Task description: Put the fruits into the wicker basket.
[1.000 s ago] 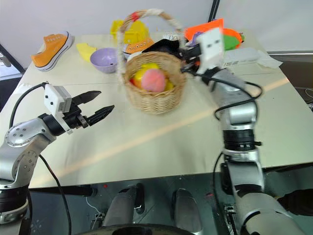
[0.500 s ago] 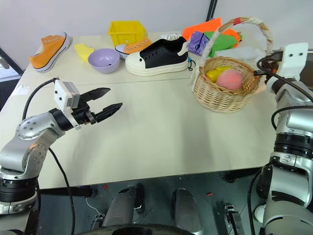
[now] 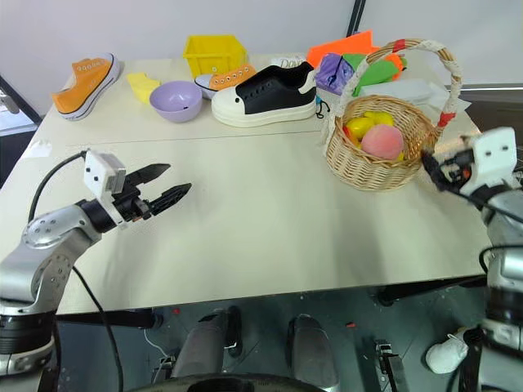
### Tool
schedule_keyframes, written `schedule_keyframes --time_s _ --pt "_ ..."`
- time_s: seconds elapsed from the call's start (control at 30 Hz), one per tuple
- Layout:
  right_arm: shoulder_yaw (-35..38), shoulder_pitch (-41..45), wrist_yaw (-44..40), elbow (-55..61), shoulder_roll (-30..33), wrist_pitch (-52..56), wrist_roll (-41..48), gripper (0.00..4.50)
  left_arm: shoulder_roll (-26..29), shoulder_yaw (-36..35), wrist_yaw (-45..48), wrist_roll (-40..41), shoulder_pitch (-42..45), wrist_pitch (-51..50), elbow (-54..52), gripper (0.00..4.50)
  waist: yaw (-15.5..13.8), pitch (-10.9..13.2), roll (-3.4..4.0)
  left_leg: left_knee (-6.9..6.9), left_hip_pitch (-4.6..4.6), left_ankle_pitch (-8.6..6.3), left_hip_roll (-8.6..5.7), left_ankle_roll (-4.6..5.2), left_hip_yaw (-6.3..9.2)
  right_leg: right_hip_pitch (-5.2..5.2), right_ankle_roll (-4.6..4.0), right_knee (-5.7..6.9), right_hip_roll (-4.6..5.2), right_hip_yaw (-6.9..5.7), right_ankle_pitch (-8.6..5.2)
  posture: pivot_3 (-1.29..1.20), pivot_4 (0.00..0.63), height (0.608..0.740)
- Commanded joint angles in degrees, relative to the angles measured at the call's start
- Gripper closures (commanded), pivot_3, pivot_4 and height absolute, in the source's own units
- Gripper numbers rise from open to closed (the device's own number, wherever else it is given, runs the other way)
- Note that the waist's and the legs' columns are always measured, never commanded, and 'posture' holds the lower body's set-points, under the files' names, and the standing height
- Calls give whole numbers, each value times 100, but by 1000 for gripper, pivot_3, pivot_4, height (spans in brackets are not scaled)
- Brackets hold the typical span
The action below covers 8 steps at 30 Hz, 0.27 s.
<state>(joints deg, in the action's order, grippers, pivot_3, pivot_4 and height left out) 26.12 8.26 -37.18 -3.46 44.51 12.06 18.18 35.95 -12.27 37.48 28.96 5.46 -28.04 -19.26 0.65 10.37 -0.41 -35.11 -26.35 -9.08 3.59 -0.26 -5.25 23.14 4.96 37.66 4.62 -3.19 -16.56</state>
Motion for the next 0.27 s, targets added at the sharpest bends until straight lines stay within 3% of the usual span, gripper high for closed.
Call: schedule_keyframes --time_s 0.03,0.27 --pt "141 -301 -385 775 -99 71 528 642 -48 -171 -137 -207 -218 263 36 941 22 0 0 -1 5 -1 2 -1 5 -1 -2 0 -1 2 1 0 150 740" --pt "-818 -857 -774 1383 -487 177 548 642 -316 -286 -271 -250 -620 463 120 941 -4 -9 -7 -3 3 -1 8 -2 21 -2 -27 -2 3 2 -8 0 150 740"
